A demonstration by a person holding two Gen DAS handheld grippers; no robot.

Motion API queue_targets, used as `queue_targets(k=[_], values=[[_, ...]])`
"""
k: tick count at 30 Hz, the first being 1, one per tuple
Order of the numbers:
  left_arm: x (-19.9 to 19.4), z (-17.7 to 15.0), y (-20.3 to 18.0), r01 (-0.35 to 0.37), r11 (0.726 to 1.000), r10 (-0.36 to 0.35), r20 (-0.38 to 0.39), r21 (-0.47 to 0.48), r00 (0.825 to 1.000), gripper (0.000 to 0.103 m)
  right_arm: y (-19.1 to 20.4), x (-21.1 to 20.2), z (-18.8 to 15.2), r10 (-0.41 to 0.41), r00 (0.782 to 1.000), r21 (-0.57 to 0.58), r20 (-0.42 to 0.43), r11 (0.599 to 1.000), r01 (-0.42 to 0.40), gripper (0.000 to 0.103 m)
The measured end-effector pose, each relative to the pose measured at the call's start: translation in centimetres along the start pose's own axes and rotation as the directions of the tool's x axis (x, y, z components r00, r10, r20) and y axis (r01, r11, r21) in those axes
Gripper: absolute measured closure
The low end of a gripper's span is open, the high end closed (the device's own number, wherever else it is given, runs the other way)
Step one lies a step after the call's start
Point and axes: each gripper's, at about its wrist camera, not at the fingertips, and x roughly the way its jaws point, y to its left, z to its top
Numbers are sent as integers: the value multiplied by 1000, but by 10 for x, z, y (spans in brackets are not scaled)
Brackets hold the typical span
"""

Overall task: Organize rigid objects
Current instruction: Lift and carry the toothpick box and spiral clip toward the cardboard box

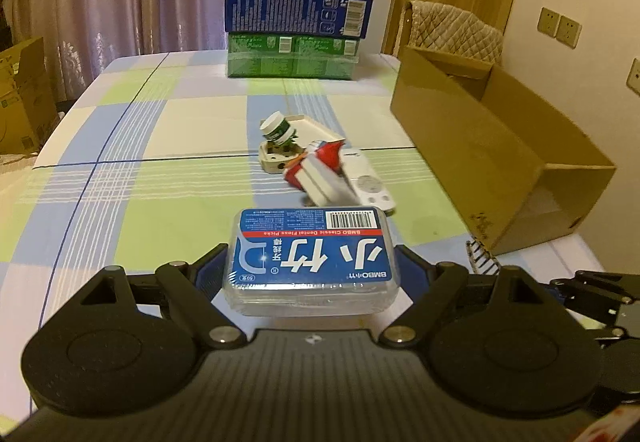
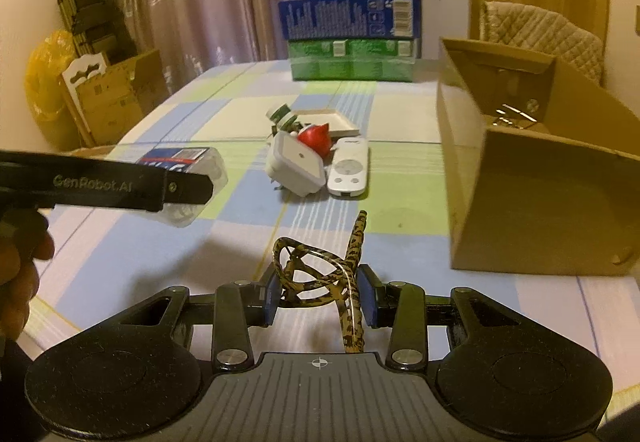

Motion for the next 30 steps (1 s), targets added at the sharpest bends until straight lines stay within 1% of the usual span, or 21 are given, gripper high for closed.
queue_targets(k=[4,10,18,25,30], values=[[-19,-4,-13,4,1000,-4,7,-11,1000,20,-3,-16,1,-7,1000,15,16,1000,7,66],[-40,3,-27,-1,1000,1,17,0,1000,20,-7,-39,6,-19,999,40,35,999,18,66],[-55,23,-44,20,1000,-21,30,16,999,20,-23,-73,31,-55,995,59,82,997,51,66],[-57,39,-63,58,997,-60,36,52,998,20,-46,-89,48,-120,987,85,107,990,111,66],[-54,51,-77,101,993,-104,38,68,994,20,-67,-98,58,-181,976,118,117,979,168,66]])
